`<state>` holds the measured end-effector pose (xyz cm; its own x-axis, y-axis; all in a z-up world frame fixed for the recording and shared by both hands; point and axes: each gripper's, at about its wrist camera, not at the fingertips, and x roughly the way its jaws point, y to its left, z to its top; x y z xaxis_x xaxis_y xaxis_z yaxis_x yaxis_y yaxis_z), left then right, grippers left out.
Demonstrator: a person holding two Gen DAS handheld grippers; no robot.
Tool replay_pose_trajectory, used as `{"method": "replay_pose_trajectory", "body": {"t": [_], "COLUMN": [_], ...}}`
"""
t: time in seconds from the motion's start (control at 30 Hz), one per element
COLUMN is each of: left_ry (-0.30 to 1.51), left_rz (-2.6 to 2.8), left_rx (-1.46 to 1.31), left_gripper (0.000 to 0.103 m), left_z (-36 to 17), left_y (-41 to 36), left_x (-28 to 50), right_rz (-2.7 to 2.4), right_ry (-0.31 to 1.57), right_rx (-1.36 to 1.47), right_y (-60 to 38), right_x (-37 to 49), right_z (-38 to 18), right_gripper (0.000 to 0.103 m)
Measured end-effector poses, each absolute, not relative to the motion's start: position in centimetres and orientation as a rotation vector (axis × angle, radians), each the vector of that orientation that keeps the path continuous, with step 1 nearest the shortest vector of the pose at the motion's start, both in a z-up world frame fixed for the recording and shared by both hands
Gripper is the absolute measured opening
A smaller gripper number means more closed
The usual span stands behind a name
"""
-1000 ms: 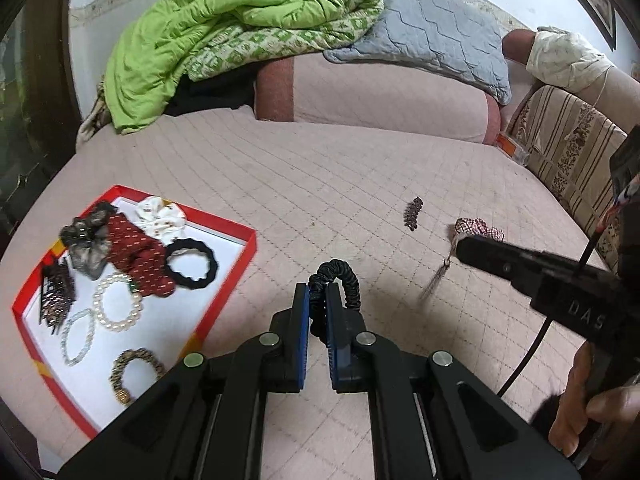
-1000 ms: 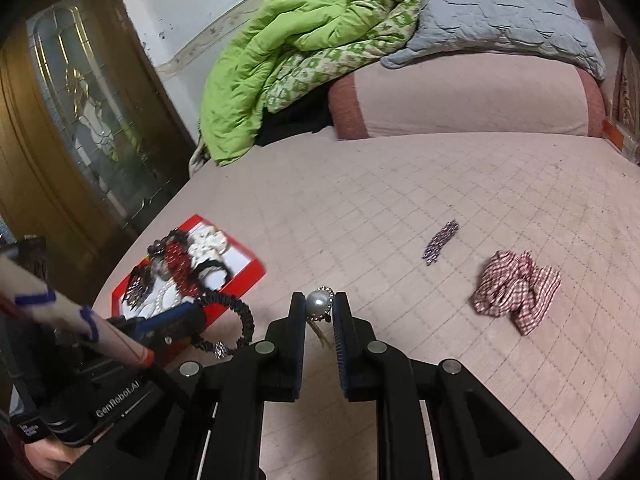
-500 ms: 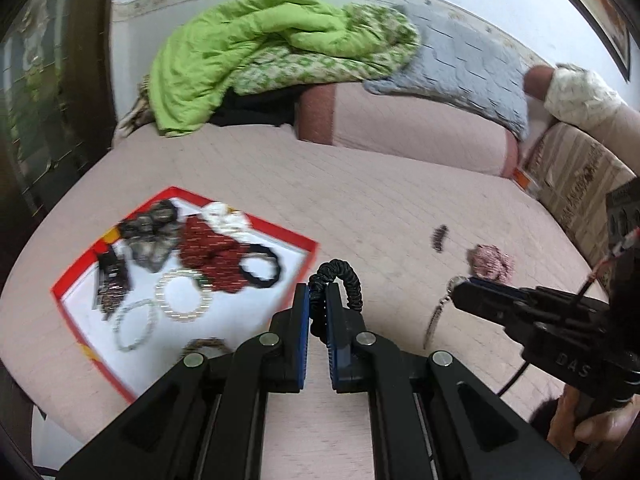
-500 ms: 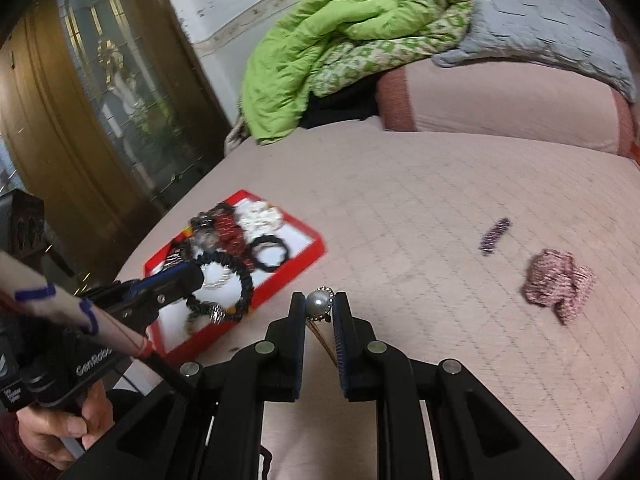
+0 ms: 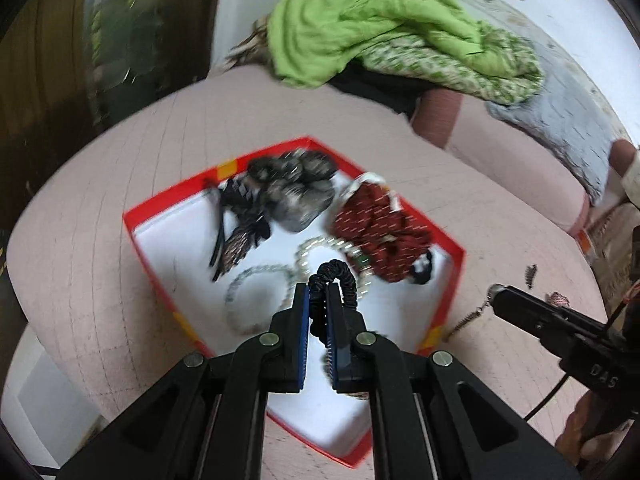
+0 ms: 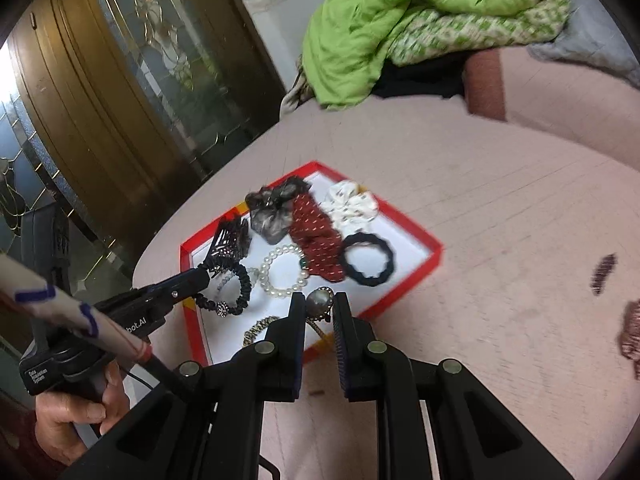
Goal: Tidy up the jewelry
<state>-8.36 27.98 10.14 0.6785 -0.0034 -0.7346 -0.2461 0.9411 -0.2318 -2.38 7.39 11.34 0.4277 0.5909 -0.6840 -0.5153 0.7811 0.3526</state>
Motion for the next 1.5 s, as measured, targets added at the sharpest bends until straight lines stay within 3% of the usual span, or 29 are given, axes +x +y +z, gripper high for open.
{"method": "replay_pose_trajectory", "body": {"t": [0.47, 0.5, 0.57, 0.6, 0.8, 0.83, 0.9, 0.93, 0.97, 1.03, 1.13, 1.2, 1.37, 1.5], "left_ry": [0.852, 0.85, 0.85, 0.851, 0.819, 0.805, 0.766, 0.746, 0.711, 0.678, 0.646, 0.61, 0.541, 0.555], "left_rz": [0.192, 0.195, 0.197, 0.196, 0.2, 0.203, 0.219, 0.235, 0.251, 0.265, 0.256, 0.26, 0.351, 0.467], "left_rx": [-0.414, -0.411, -0.403, -0.401, -0.37, -0.354, -0.318, -0.306, -0.289, -0.259, -0.255, -0.236, -0.152, -0.069], "left_gripper": [0.008, 0.008, 0.009, 0.009, 0.01, 0.013, 0.035, 0.054, 0.061, 0.061, 0.063, 0.074, 0.101, 0.102], "left_z": [8.9, 8.9, 9.1, 9.1, 10.5, 11.1, 12.5, 13.2, 14.1, 15.5, 17.9, 19.6, 22.0, 21.5], "left_y": [29.7, 29.8, 29.7, 29.6, 29.0, 28.8, 28.2, 28.0, 27.7, 27.3, 26.8, 26.2, 25.0, 24.0], "left_x": [-7.7, -7.8, -7.8, -7.8, -8.6, -8.9, -9.7, -10.1, -10.8, -11.8, -13.6, -15.4, -20.1, -23.3], "right_rz": [0.645, 0.643, 0.647, 0.644, 0.655, 0.657, 0.657, 0.652, 0.643, 0.631, 0.605, 0.611, 0.572, 0.527], "right_ry": [0.99, 0.991, 0.98, 0.973, 0.908, 0.891, 0.863, 0.843, 0.823, 0.796, 0.76, 0.746, 0.697, 0.697], "right_rx": [0.015, 0.005, -0.009, -0.009, 0.032, 0.046, 0.052, 0.054, 0.057, 0.061, 0.054, 0.057, 0.083, 0.027], "right_y": [12.1, 12.2, 12.2, 12.1, 10.8, 10.4, 9.9, 9.5, 9.0, 8.2, 7.0, 6.0, 3.4, 2.5], "right_x": [1.3, 1.3, 1.0, 0.9, 0.4, 0.1, -0.6, -1.1, -1.6, -2.6, -4.1, -5.4, -8.9, -12.7], "right_z": [6.4, 6.4, 6.8, 6.9, 9.4, 10.2, 11.4, 12.1, 12.8, 13.9, 15.6, 16.8, 19.1, 19.1], "right_gripper": [0.016, 0.019, 0.038, 0.042, 0.043, 0.043, 0.043, 0.044, 0.048, 0.057, 0.06, 0.062, 0.083, 0.091]}}
